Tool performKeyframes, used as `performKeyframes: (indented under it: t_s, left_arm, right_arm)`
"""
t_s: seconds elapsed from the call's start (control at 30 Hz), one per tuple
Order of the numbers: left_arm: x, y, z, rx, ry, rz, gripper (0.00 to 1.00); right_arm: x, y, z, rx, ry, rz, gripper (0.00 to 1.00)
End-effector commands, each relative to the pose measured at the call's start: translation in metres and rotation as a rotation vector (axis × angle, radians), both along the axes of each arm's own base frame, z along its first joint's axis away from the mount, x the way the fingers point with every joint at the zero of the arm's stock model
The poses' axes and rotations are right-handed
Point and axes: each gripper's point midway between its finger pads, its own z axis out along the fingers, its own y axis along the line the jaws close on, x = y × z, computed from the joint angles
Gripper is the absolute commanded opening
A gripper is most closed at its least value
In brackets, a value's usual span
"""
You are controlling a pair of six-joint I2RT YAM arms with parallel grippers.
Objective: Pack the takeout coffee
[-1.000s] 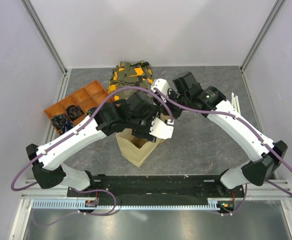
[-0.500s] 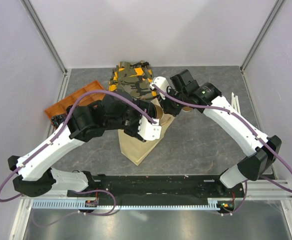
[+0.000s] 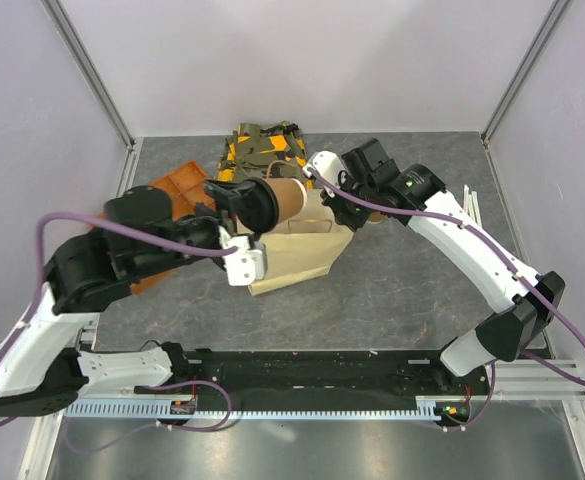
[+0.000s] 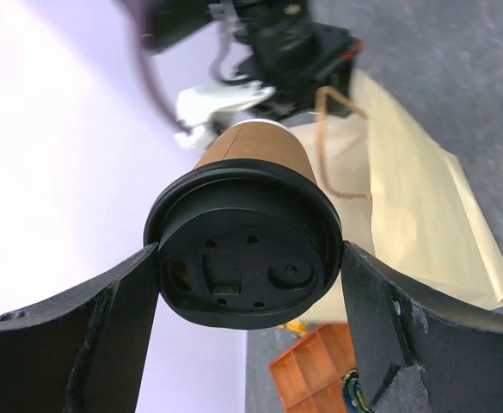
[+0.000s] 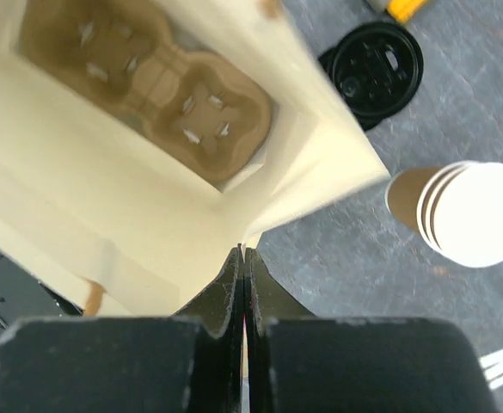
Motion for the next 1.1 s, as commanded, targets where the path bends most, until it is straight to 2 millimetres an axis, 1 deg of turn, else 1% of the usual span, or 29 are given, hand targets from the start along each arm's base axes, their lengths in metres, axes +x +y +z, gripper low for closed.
performKeyframes:
  t_s: [0.0, 0.1, 0.13, 0.17, 0.2, 0.23, 0.27, 0.33, 0.37, 0.43, 0.47, 0.53, 0.57, 0.6, 0.63, 0.67, 0.7, 0.73, 0.77, 0.87, 0.9, 0.93, 1.0, 1.07]
  left_arm:
    - [0.003, 0.027, 0.032, -0.125, -0.009, 0.124, 0.31]
    - [0.004, 0.045, 0.024, -0.118, 0.045, 0.212, 0.31]
    - [0.003, 0.049, 0.018, -0.123, 0.082, 0.239, 0.31]
    - [0.004, 0.057, 0.009, -0.101, 0.103, 0.283, 0.30]
    - [0.005, 0.060, 0.000, -0.085, 0.123, 0.309, 0.30]
    - [0.004, 0.067, -0.007, -0.086, 0.151, 0.344, 0.30]
    - [0.004, 0.070, -0.023, -0.047, 0.176, 0.363, 0.29]
    - [0.000, 0.077, -0.037, -0.034, 0.215, 0.389, 0.29]
    - [-0.002, 0.080, -0.057, 0.024, 0.242, 0.399, 0.29]
    - [-0.005, 0.086, -0.069, 0.033, 0.273, 0.422, 0.29]
    - [-0.005, 0.086, -0.084, 0.069, 0.294, 0.424, 0.29]
    - [-0.006, 0.091, -0.100, 0.104, 0.316, 0.441, 0.28]
    - [-0.010, 0.092, -0.117, 0.141, 0.342, 0.427, 0.28]
    - [-0.012, 0.095, -0.127, 0.169, 0.362, 0.427, 0.28]
    - [-0.010, 0.099, -0.133, 0.177, 0.375, 0.449, 0.28]
    - [-0.011, 0.099, -0.146, 0.206, 0.405, 0.444, 0.28]
    - [-0.011, 0.101, -0.152, 0.223, 0.423, 0.449, 0.27]
    - [-0.007, 0.107, -0.158, 0.238, 0.448, 0.483, 0.27]
    - [-0.006, 0.106, -0.163, 0.244, 0.475, 0.481, 0.27]
    - [0.010, 0.113, -0.174, 0.252, 0.545, 0.537, 0.27]
    - [0.016, 0.113, -0.182, 0.277, 0.573, 0.552, 0.27]
    - [0.023, 0.120, -0.188, 0.278, 0.597, 0.592, 0.27]
    - [0.033, 0.122, -0.201, 0.299, 0.630, 0.628, 0.28]
    - [0.045, 0.119, -0.215, 0.313, 0.678, 0.639, 0.29]
  right_arm:
    - [-0.001, -0.020, 0.006, -0.058, -0.004, -0.080, 0.00]
    - [-0.002, -0.028, 0.013, -0.079, -0.024, -0.093, 0.00]
    - [-0.002, -0.030, 0.015, -0.083, -0.031, -0.095, 0.00]
    - [-0.003, -0.031, 0.017, -0.082, -0.034, -0.094, 0.00]
    - [-0.002, -0.037, 0.020, -0.100, -0.043, -0.109, 0.00]
    - [-0.002, -0.038, 0.021, -0.103, -0.043, -0.114, 0.00]
    - [-0.002, -0.039, 0.026, -0.099, -0.053, -0.122, 0.00]
    - [-0.003, -0.043, 0.030, -0.104, -0.061, -0.138, 0.00]
    - [-0.002, -0.044, 0.036, -0.099, -0.074, -0.144, 0.00]
    - [-0.003, -0.048, 0.039, -0.103, -0.081, -0.155, 0.00]
    - [-0.005, -0.050, 0.043, -0.100, -0.089, -0.158, 0.00]
    - [-0.010, -0.054, 0.047, -0.090, -0.097, -0.155, 0.00]
    - [-0.013, -0.056, 0.040, -0.108, -0.086, -0.149, 0.00]
    - [-0.013, -0.058, 0.039, -0.112, -0.091, -0.153, 0.00]
    - [-0.014, -0.063, 0.040, -0.122, -0.102, -0.159, 0.00]
    - [-0.015, -0.066, 0.036, -0.139, -0.104, -0.156, 0.00]
    - [-0.015, -0.068, 0.035, -0.144, -0.112, -0.155, 0.00]
    - [-0.017, -0.072, 0.038, -0.144, -0.127, -0.160, 0.00]
    - [-0.019, -0.074, 0.035, -0.155, -0.124, -0.159, 0.00]
    - [-0.022, -0.081, 0.036, -0.162, -0.135, -0.170, 0.00]
    - [-0.022, -0.082, 0.036, -0.166, -0.138, -0.174, 0.00]
    - [-0.022, -0.084, 0.037, -0.165, -0.141, -0.180, 0.00]
    - [-0.022, -0.086, 0.037, -0.169, -0.145, -0.188, 0.00]
    - [-0.022, -0.088, 0.037, -0.166, -0.148, -0.195, 0.00]
